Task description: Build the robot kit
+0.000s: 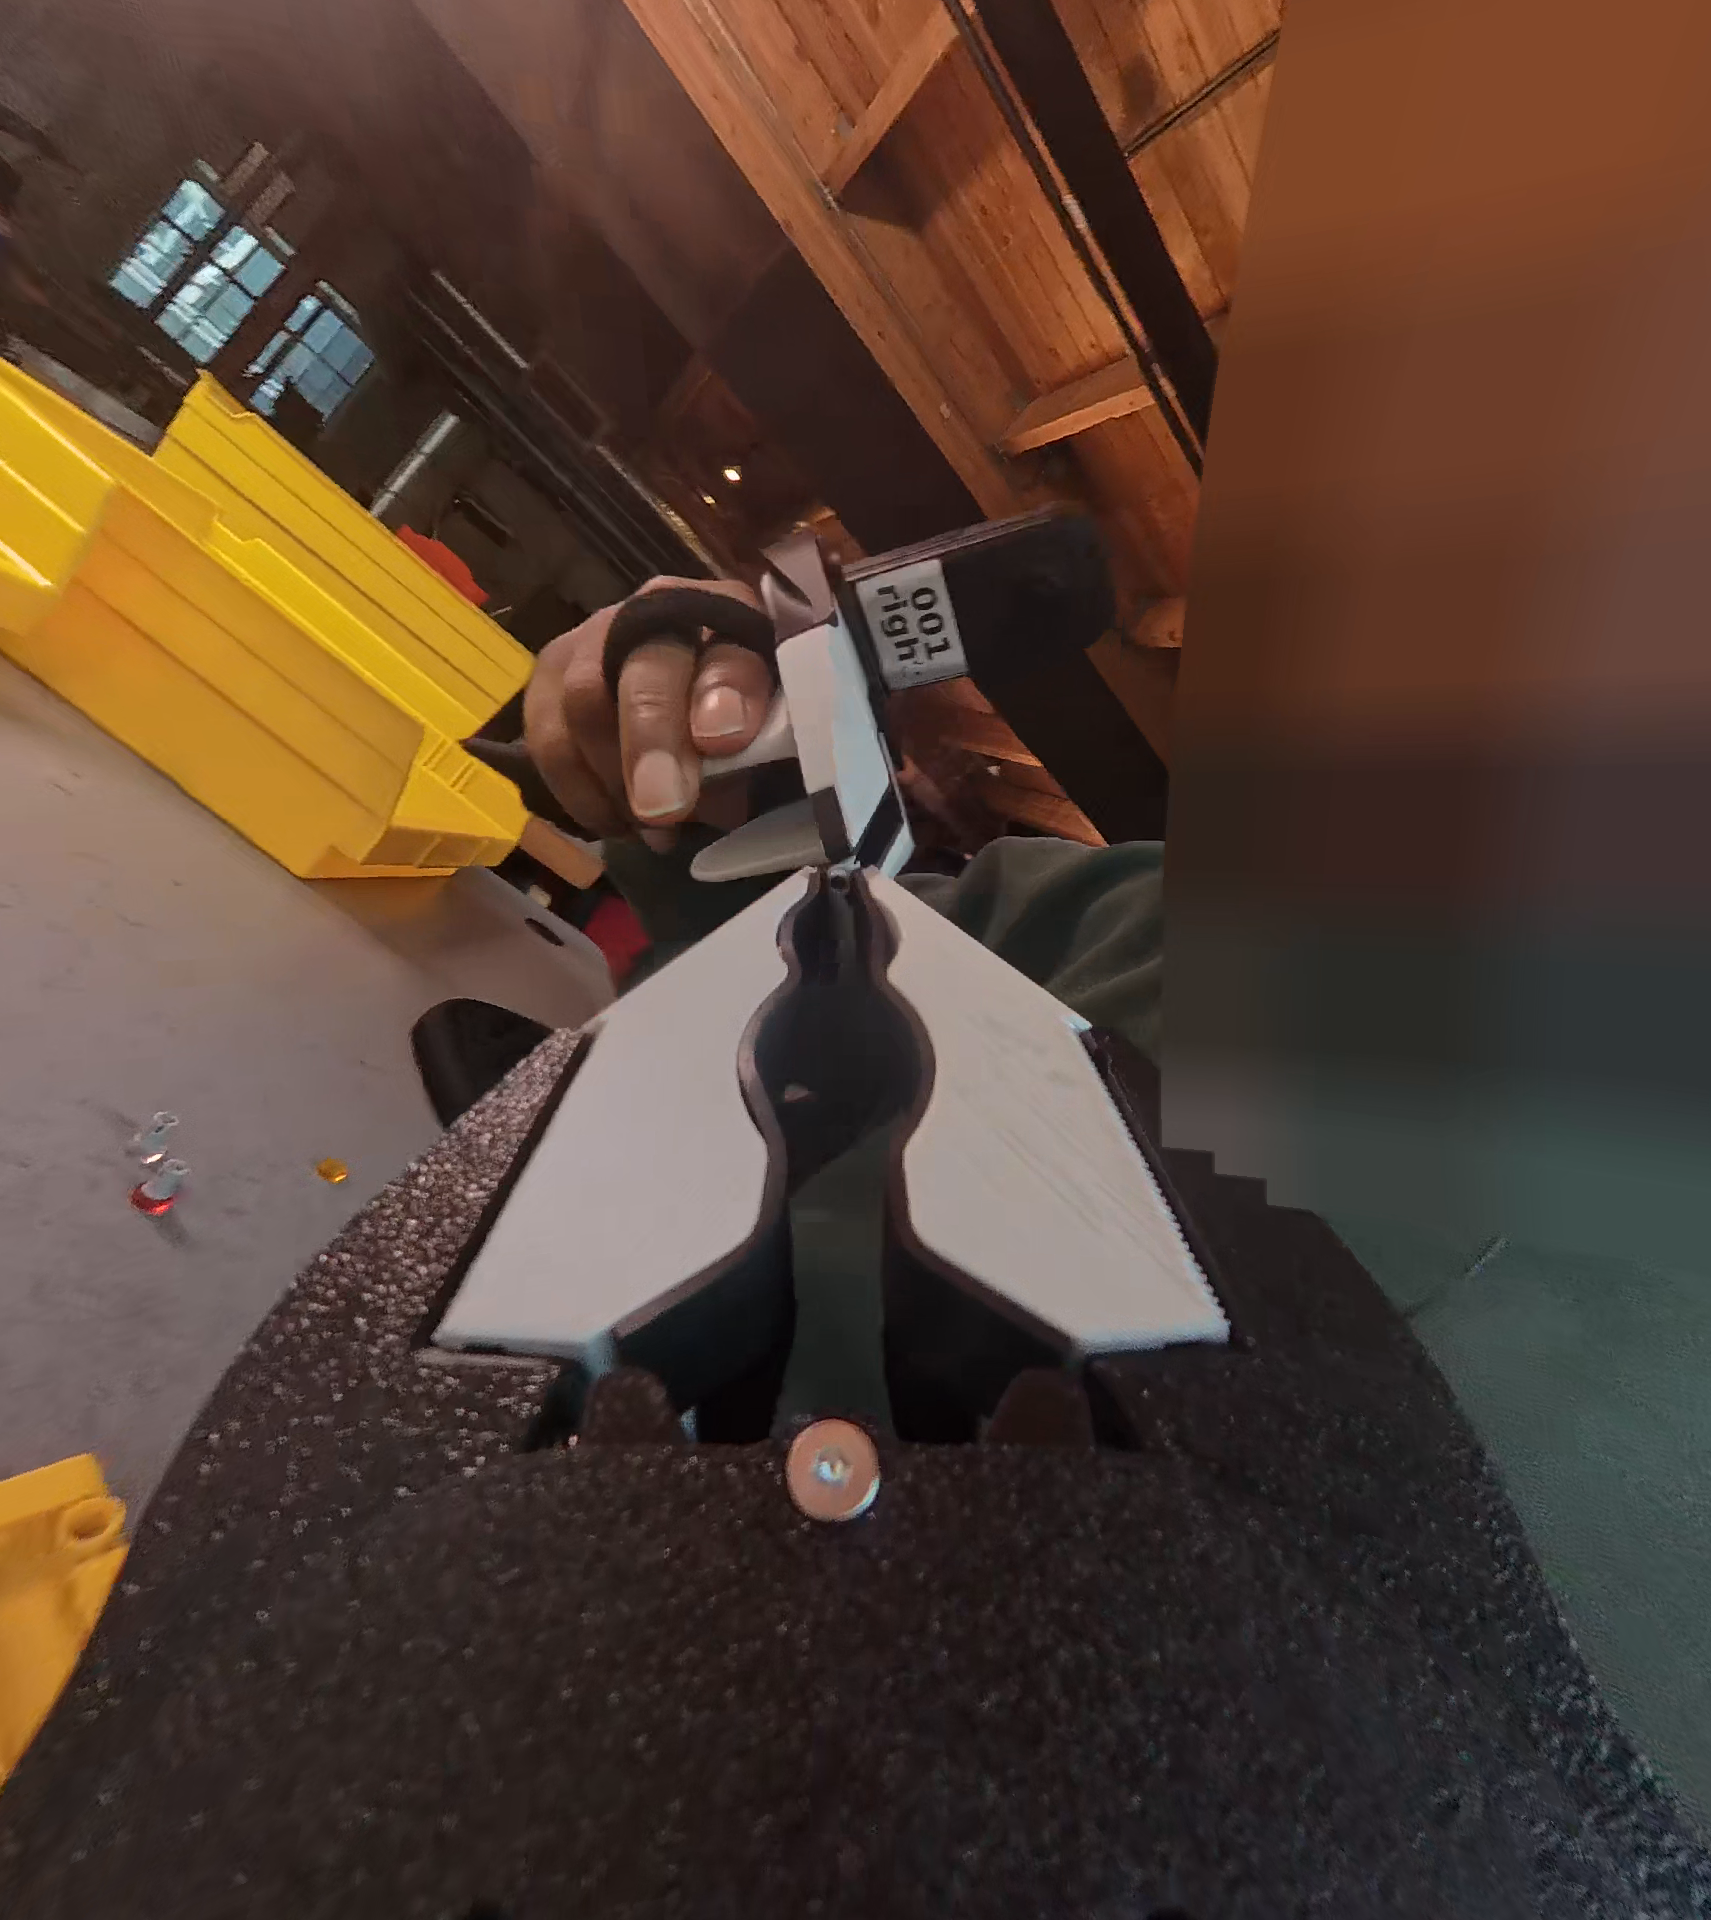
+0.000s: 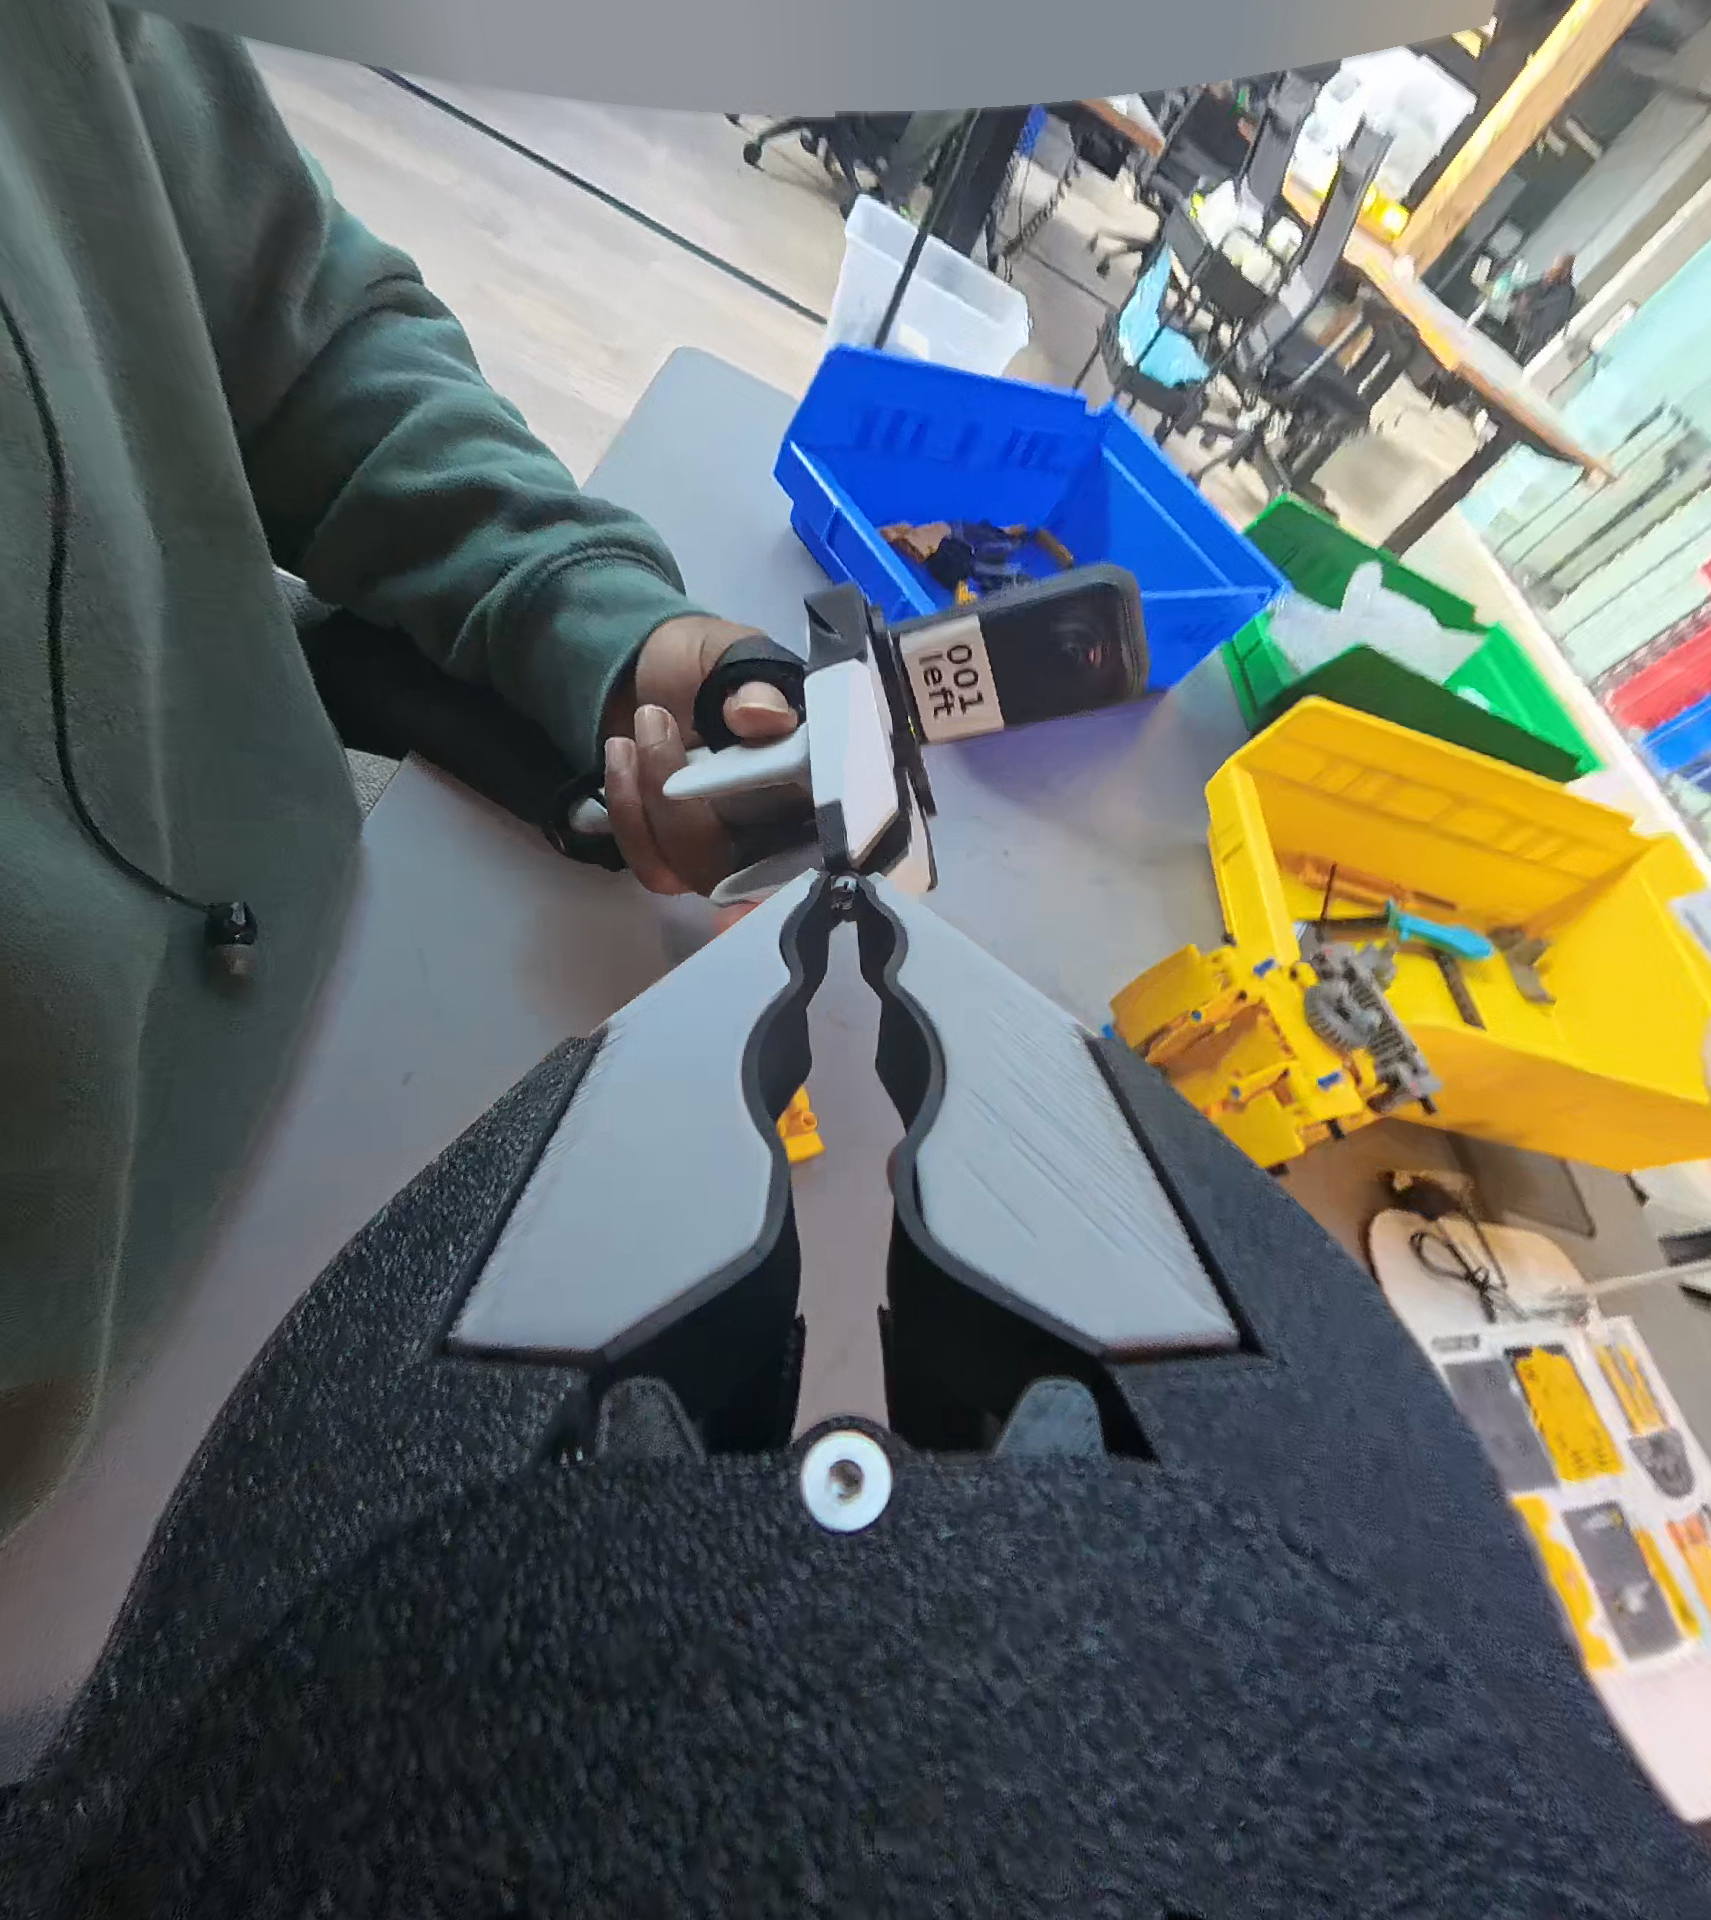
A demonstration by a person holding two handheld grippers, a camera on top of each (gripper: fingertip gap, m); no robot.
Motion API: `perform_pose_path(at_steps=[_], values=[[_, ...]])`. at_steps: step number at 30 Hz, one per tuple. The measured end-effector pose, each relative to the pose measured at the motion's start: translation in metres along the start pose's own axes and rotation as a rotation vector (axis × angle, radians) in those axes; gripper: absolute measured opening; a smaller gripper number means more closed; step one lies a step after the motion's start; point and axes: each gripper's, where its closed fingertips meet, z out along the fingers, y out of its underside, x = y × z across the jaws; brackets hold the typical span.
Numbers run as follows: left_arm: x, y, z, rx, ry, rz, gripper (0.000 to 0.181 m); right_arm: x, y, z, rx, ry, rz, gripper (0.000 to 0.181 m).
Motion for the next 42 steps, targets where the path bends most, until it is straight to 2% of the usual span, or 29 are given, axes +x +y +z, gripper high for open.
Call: perform_pose_path(at_steps=[3,5,9,12,15,18,36,42], values=[[-0.030,-0.004,-0.010,-0.017,-0.236,0.101,0.007,0.002,0.033,-0.008,-0.157,-0.039,0.114,0.004],[-0.044,-0.008,-0.020,-0.039,-0.374,0.191,0.012,-0.003,0.074,-0.019,-0.341,-0.086,0.174,0.004],[-0.061,-0.017,-0.035,-0.092,-0.608,0.389,0.018,-0.043,0.157,-0.045,-0.697,-0.258,0.282,0.004],[-0.072,-0.019,-0.044,-0.157,-0.749,0.533,0.021,-0.061,0.184,-0.054,-0.823,-0.322,0.292,0.004],[-0.078,-0.015,-0.047,-0.224,-0.823,0.629,0.023,-0.062,0.186,-0.051,-0.853,-0.339,0.290,0.004],[-0.080,-0.011,-0.046,-0.259,-0.837,0.664,0.023,-0.061,0.185,-0.047,-0.865,-0.354,0.276,0.004],[-0.071,-0.015,-0.043,-0.231,-0.818,0.676,0.023,-0.060,0.185,-0.041,-0.971,-0.414,0.228,0.003],[-0.071,-0.013,-0.042,-0.239,-0.817,0.680,0.023,-0.061,0.185,-0.038,-1.028,-0.479,0.179,0.003]])
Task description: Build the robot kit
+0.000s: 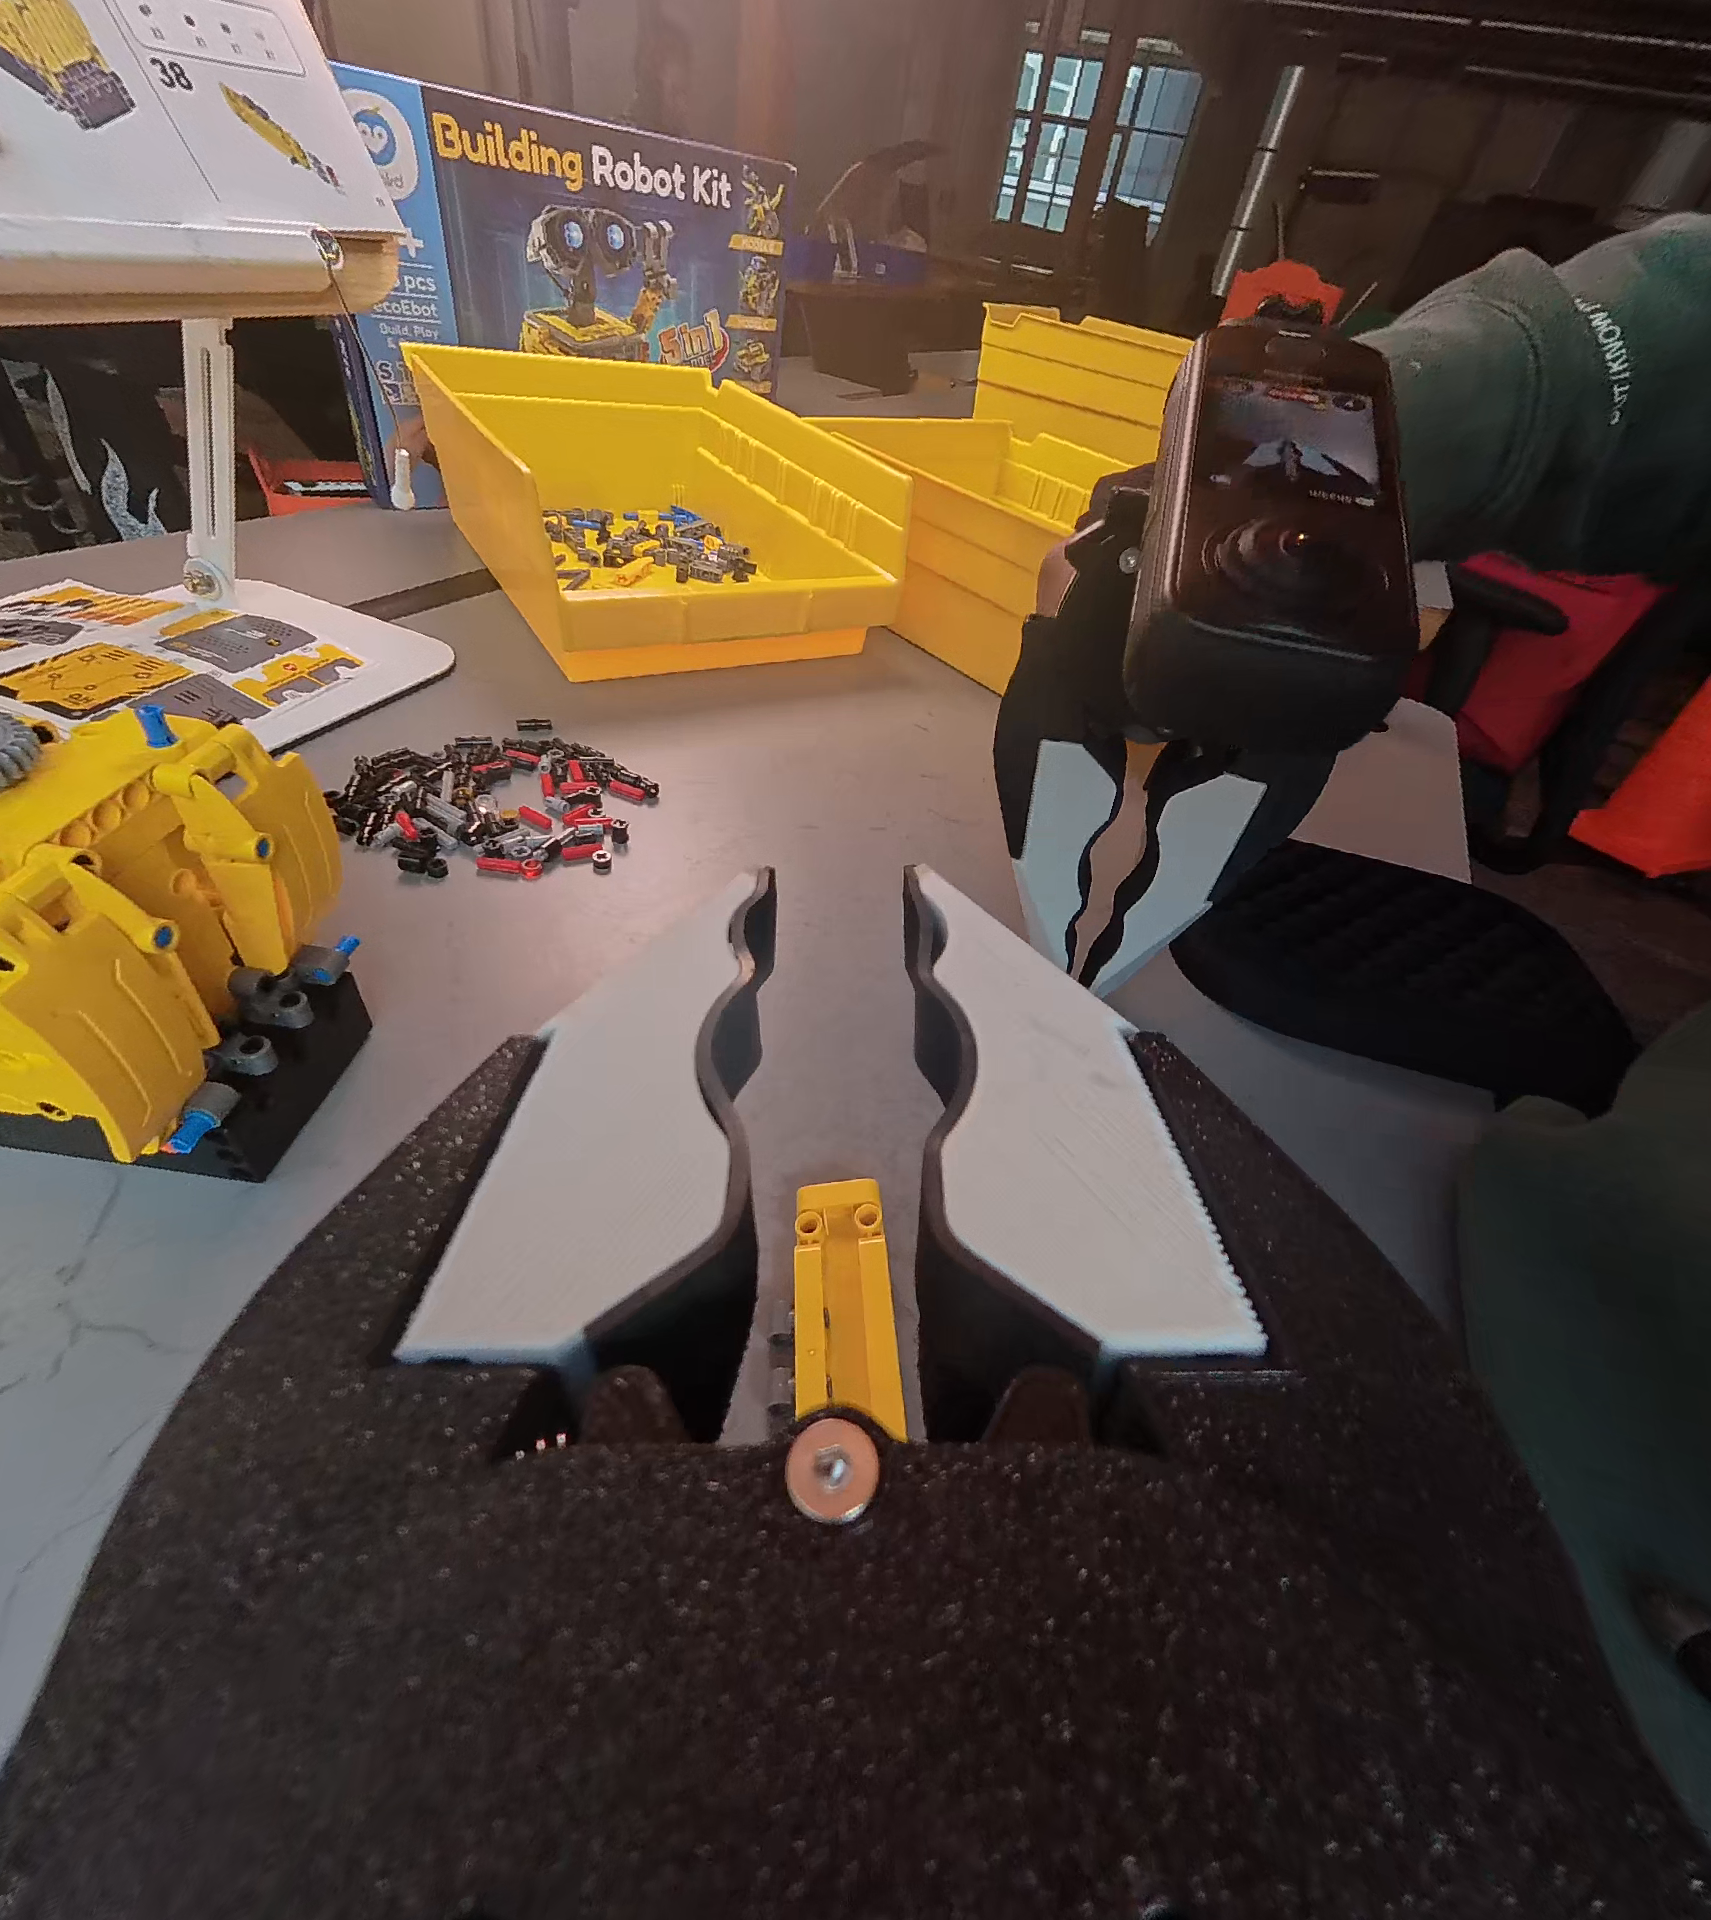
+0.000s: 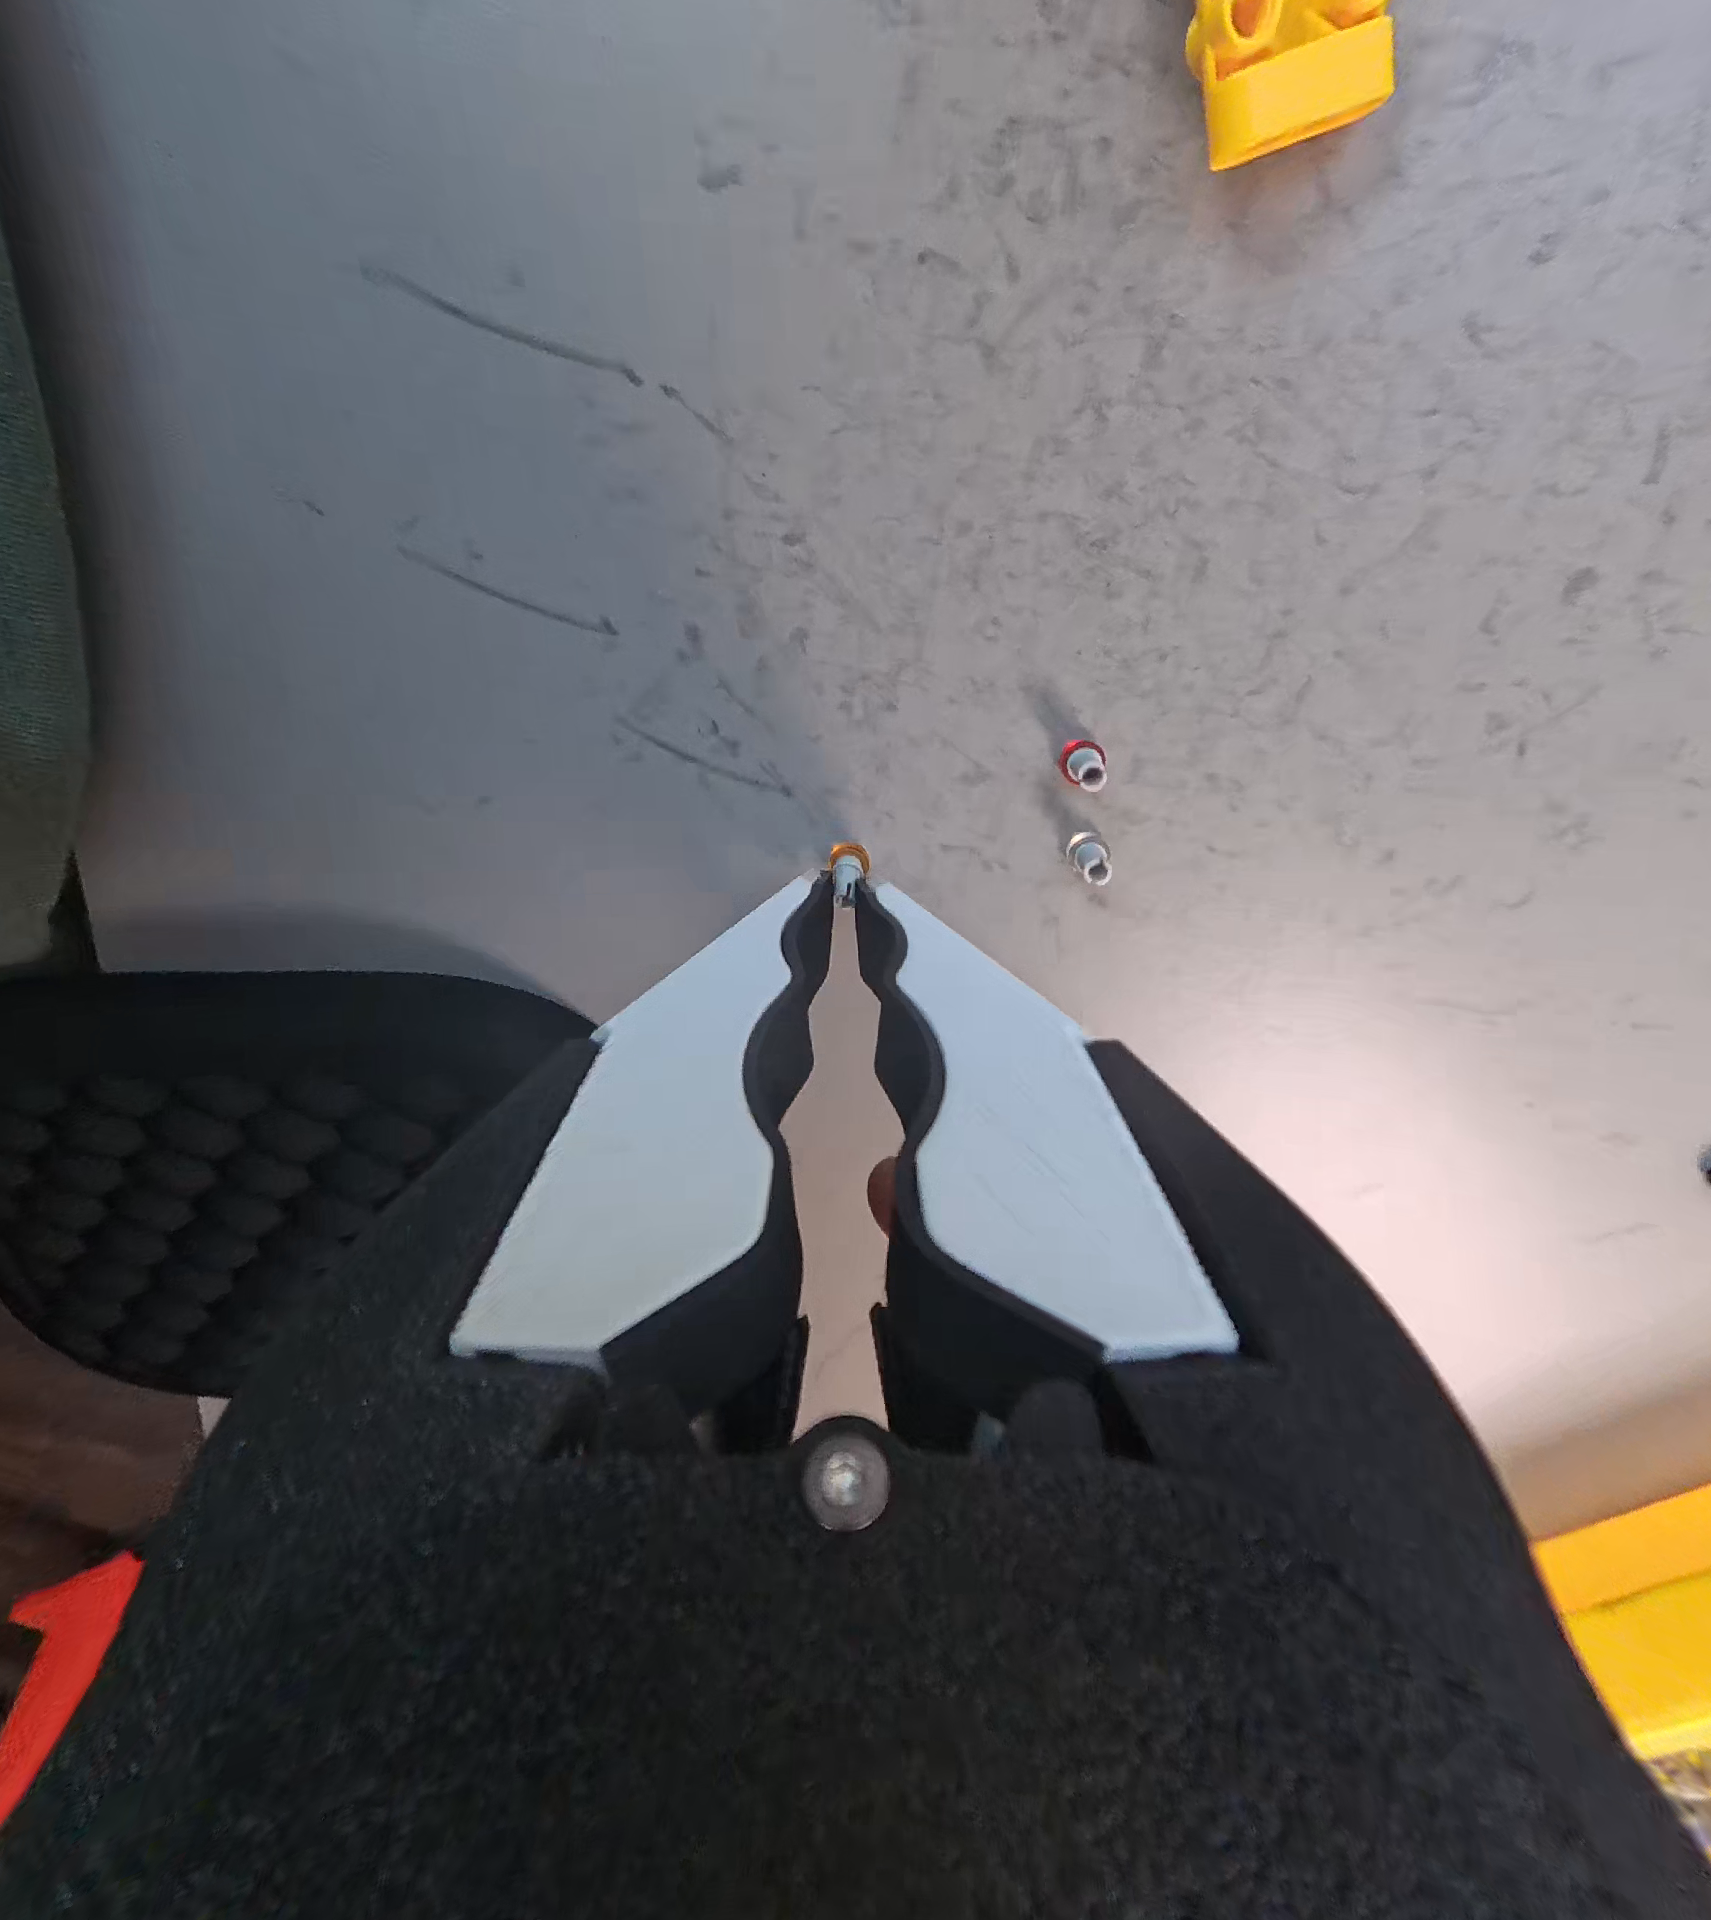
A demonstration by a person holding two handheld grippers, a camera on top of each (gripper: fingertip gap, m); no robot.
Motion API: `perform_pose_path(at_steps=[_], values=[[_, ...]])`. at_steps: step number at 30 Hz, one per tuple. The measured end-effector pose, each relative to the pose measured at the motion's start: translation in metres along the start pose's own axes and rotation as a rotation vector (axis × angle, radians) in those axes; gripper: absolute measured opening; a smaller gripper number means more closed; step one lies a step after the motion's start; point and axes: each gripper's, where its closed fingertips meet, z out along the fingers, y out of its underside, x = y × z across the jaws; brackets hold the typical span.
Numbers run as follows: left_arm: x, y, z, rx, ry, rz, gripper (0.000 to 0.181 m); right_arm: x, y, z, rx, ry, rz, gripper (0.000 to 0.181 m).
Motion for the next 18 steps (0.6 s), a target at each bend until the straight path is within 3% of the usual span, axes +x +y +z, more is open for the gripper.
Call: perform_pose_path(at_steps=[4,12,18], values=[[0.000,0.001,0.000,-0.004,0.003,-0.003,0.023,-0.001,-0.005,0.001,-0.092,-0.003,-0.099,0.003],[0.002,0.005,0.001,-0.027,0.016,-0.007,0.024,0.000,-0.012,0.002,-0.114,0.002,-0.139,0.003],[0.012,0.018,0.006,-0.093,0.067,0.016,0.024,0.000,-0.018,-0.003,0.042,0.007,-0.059,0.003]])
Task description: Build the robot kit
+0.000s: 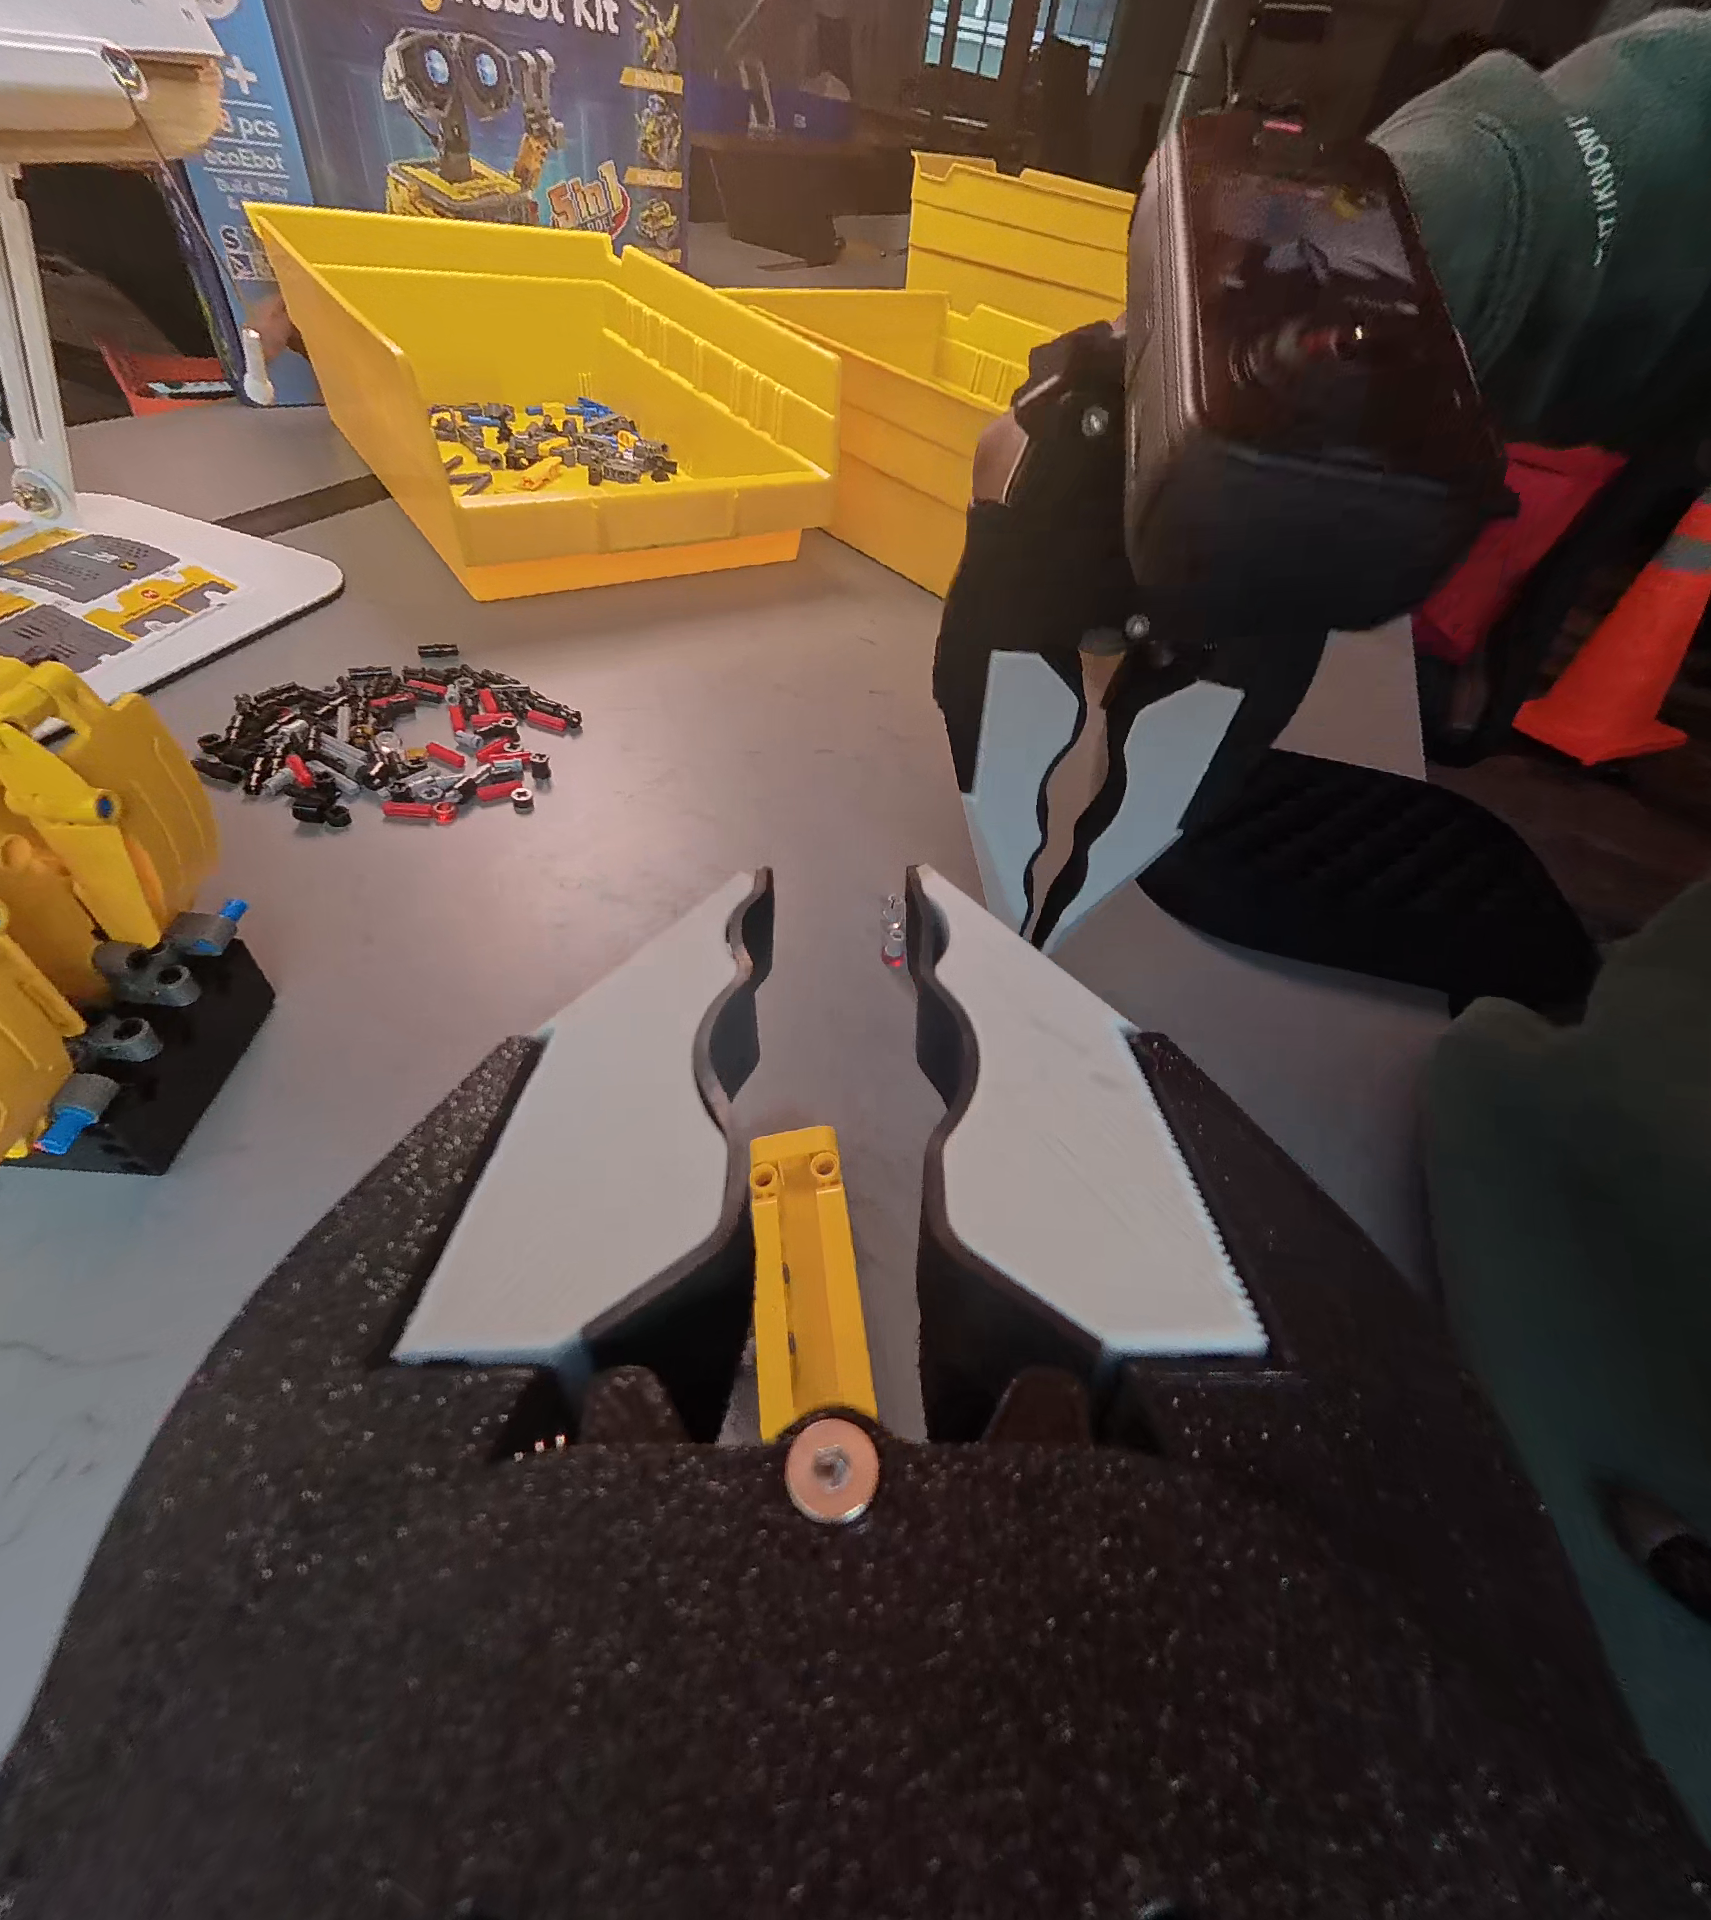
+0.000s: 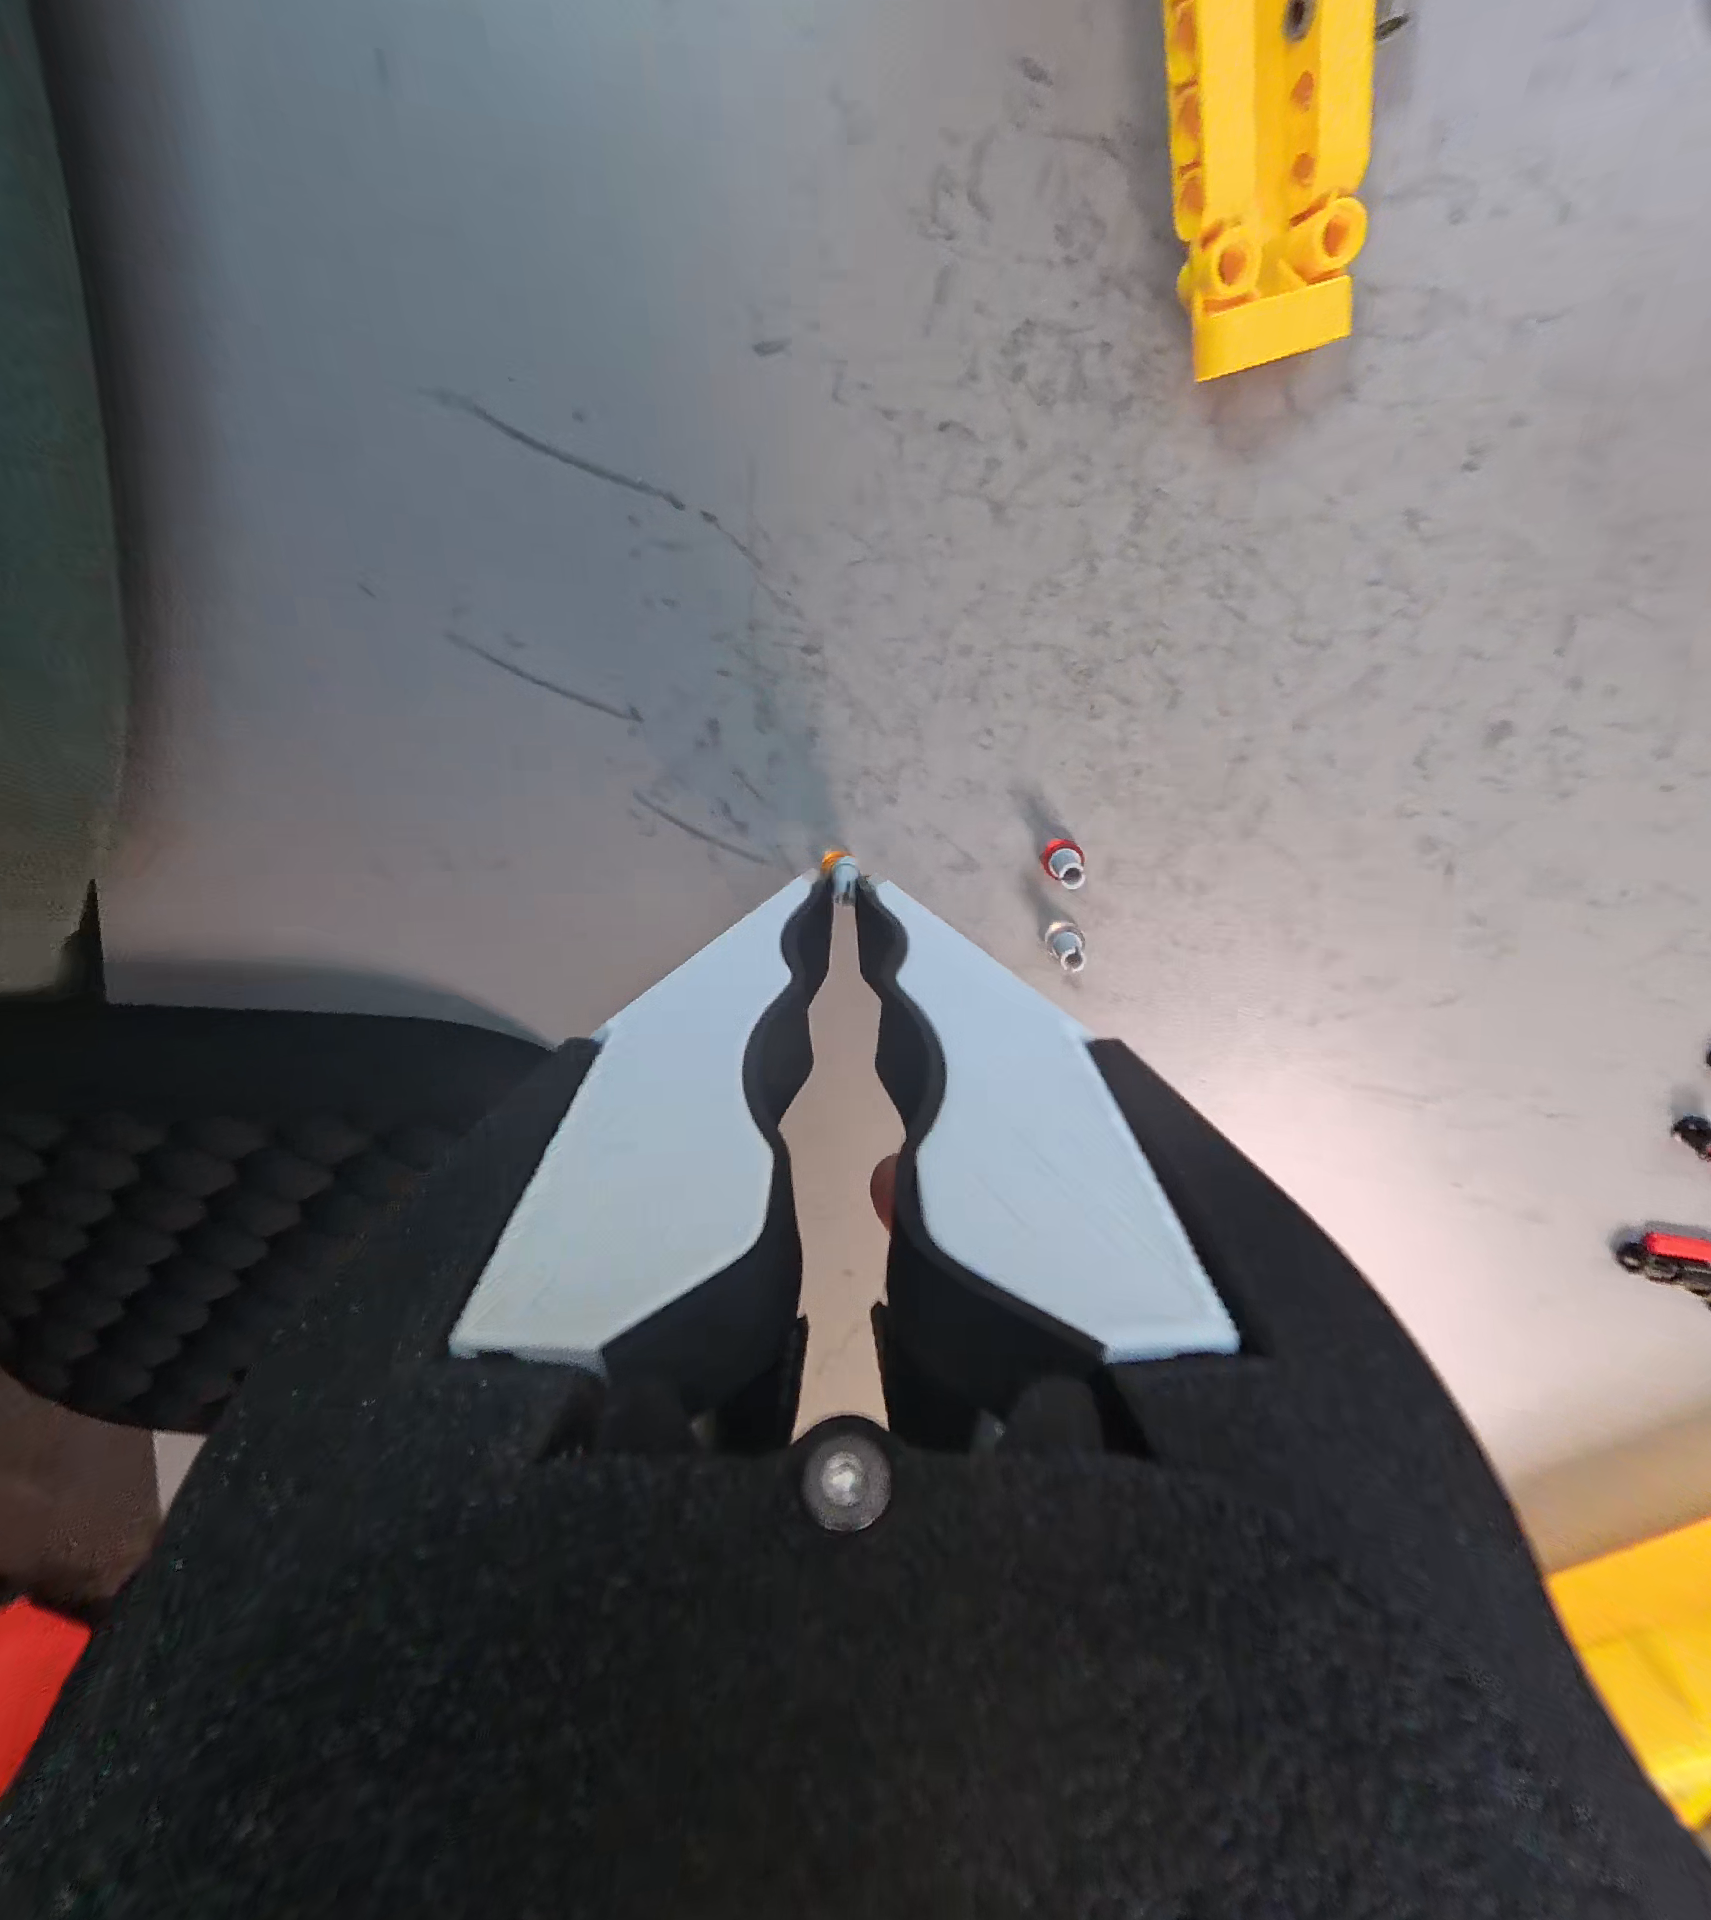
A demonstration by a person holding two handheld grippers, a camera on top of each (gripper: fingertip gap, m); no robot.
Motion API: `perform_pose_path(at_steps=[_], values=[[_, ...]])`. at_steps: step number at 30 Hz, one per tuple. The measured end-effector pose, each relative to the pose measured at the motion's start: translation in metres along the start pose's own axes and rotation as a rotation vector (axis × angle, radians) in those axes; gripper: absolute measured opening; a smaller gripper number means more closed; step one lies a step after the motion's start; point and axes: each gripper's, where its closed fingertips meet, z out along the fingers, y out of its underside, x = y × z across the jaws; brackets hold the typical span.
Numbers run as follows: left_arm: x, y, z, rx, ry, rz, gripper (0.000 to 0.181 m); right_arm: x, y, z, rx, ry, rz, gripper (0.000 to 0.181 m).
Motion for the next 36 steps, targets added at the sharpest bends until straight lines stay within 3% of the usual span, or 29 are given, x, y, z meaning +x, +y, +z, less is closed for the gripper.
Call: perform_pose_path(at_steps=[5,9,16,27,36], values=[[0.011,0.016,0.010,-0.081,0.044,0.058,0.024,-0.001,0.002,-0.008,0.134,0.035,0.086,0.004],[0.033,0.026,0.017,-0.130,0.141,0.121,0.021,0.001,-0.027,-0.029,0.377,0.101,0.106,0.004],[0.066,0.015,0.015,-0.072,0.388,-0.054,0.015,-0.008,-0.068,-0.074,0.685,0.231,0.019,0.004],[0.091,-0.016,-0.008,0.066,0.696,-0.316,0.004,-0.027,-0.087,-0.109,0.854,0.302,-0.063,0.004],[0.093,-0.030,-0.017,0.124,0.838,-0.507,0.003,-0.027,-0.095,-0.123,0.829,0.469,-0.162,0.004]])
